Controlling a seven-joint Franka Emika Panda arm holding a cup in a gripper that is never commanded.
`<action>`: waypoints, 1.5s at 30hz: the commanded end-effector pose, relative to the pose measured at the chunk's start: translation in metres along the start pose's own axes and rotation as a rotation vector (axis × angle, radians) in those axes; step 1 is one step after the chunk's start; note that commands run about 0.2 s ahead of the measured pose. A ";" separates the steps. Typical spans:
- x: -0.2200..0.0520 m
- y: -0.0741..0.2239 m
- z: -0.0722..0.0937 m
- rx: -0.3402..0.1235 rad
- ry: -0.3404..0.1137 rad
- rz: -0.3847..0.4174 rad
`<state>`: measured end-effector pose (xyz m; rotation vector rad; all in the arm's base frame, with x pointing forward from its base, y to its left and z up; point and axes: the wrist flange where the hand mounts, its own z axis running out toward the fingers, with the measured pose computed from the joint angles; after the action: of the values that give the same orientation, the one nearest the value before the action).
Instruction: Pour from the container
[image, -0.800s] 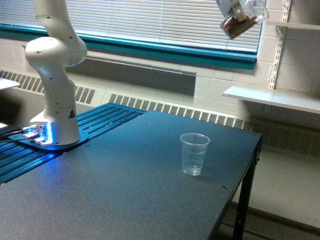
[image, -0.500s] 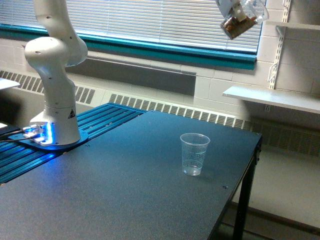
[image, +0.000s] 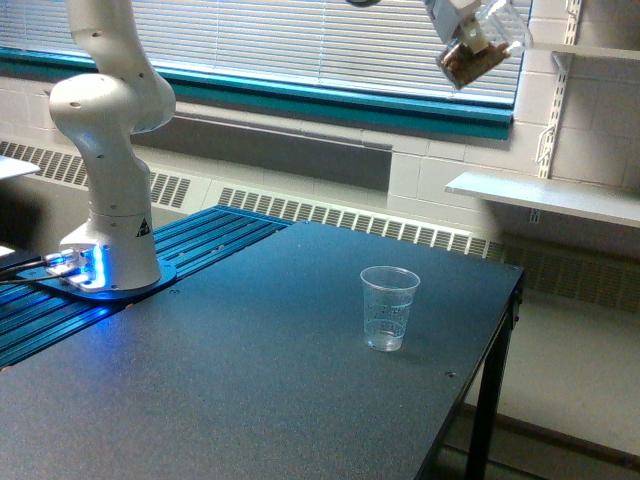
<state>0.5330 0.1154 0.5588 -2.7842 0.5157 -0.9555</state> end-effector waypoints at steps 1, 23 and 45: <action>0.002 0.031 0.004 -0.034 0.016 -0.005; -0.052 0.106 0.033 -0.111 -0.041 -0.061; -0.114 0.170 0.057 -0.184 -0.140 -0.114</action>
<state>0.4452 0.0106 0.4114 -3.0221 0.4846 -0.7598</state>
